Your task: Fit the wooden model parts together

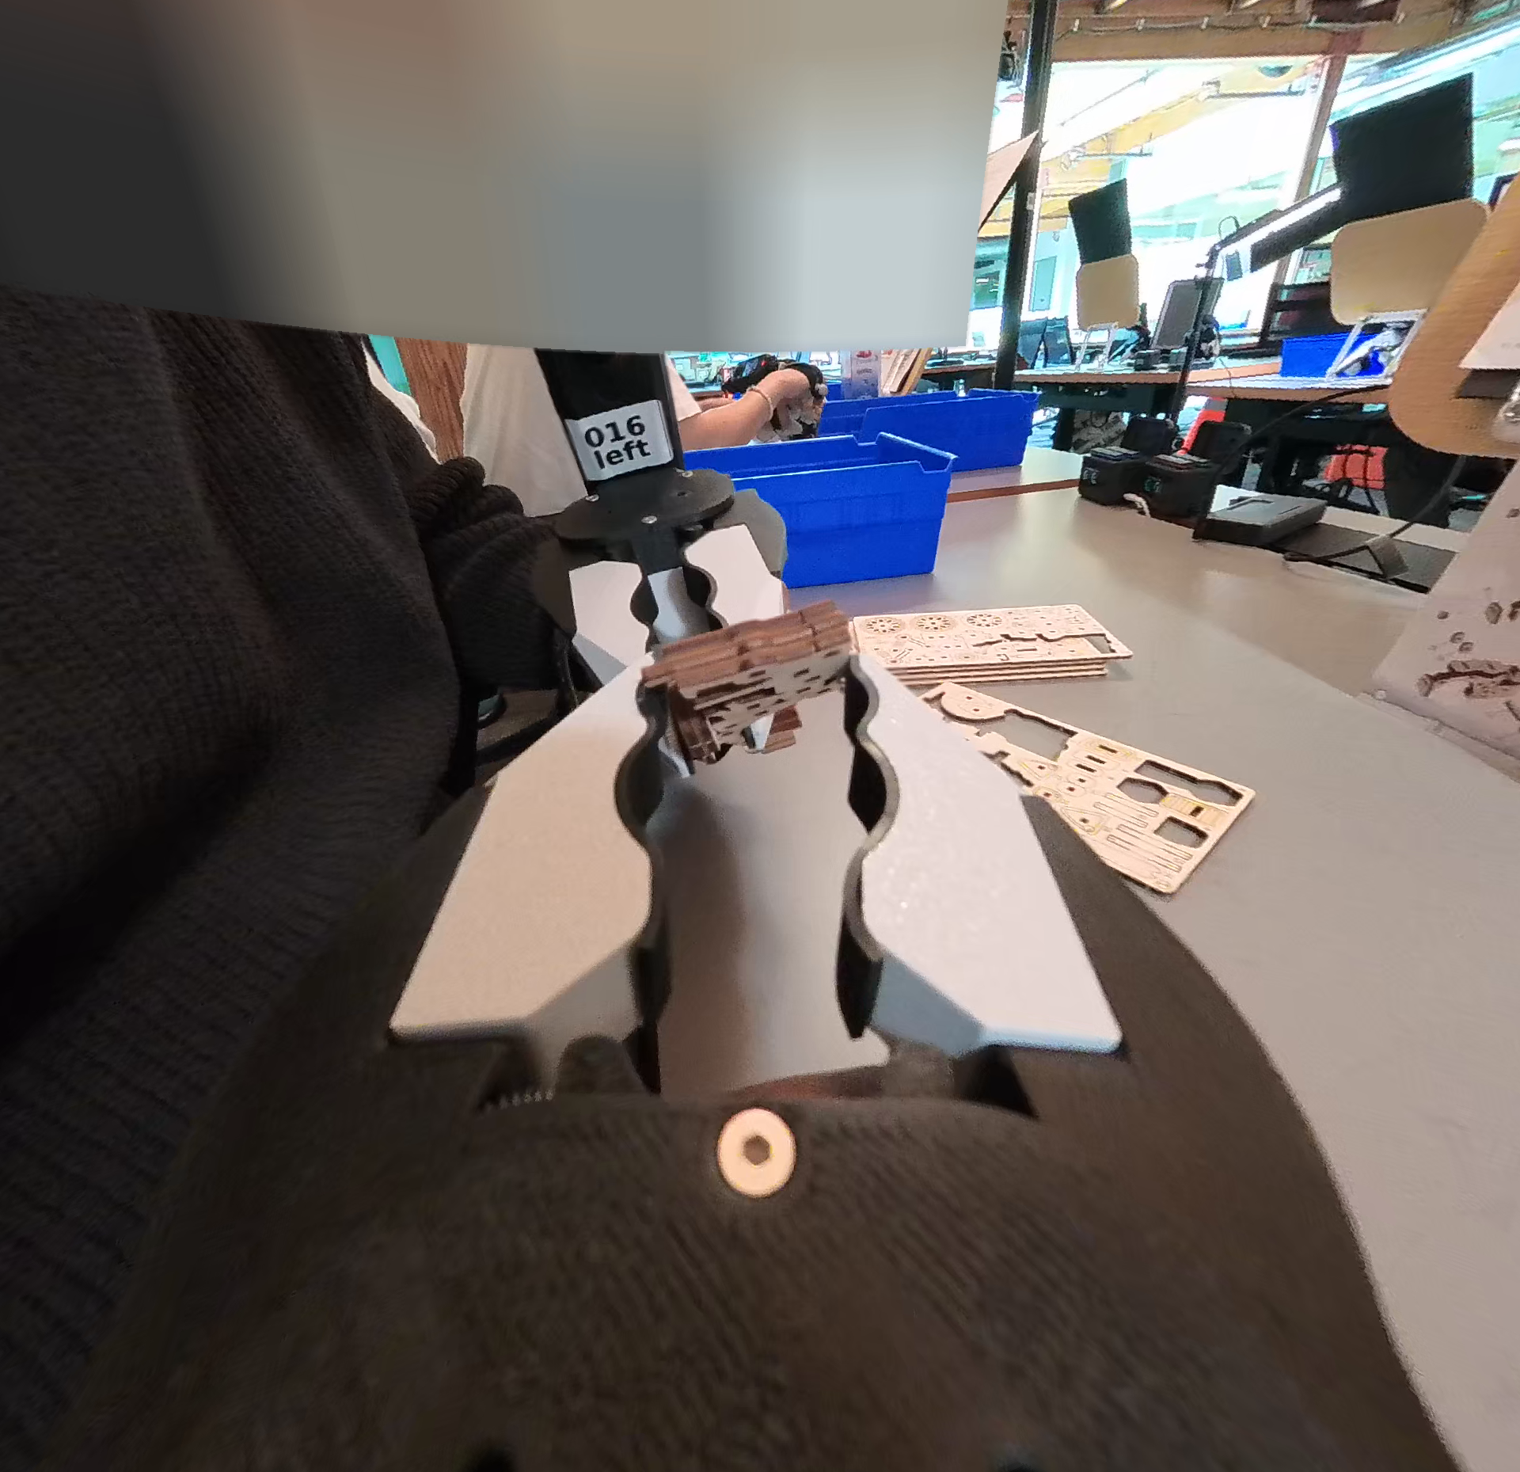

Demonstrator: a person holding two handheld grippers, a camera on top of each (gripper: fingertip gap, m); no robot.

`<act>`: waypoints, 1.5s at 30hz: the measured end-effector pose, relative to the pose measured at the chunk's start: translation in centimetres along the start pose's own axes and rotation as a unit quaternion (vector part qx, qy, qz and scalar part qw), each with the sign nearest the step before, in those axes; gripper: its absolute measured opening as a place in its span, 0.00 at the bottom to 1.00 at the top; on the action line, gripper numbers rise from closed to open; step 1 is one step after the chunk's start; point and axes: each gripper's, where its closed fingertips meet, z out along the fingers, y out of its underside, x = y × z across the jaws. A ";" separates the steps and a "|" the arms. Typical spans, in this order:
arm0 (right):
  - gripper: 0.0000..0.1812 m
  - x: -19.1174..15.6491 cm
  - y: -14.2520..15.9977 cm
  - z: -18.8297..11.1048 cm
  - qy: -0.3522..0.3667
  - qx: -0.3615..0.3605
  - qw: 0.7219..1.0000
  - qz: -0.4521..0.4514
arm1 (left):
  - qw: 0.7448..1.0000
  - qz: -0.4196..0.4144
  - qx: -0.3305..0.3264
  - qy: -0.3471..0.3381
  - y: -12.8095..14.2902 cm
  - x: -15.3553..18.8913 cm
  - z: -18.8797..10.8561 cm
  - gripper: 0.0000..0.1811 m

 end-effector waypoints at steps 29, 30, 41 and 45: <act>0.23 -0.6 -1.5 -0.4 -0.032 0.045 0.998 0.036 | 0.999 0.043 0.031 0.006 -1.1 0.7 -0.3 0.06; 0.23 -0.6 -1.5 -0.4 -0.032 0.045 0.998 0.035 | 0.999 0.042 0.031 0.006 -1.1 0.7 -0.3 0.06; 0.23 -0.8 -1.7 -0.5 -0.038 0.049 0.997 0.043 | 0.999 0.039 0.033 0.012 -1.2 0.8 -0.3 0.06; 0.23 -0.7 -1.5 -0.5 -0.035 0.046 0.997 0.043 | 0.999 0.030 0.034 0.011 -1.1 0.7 -0.3 0.06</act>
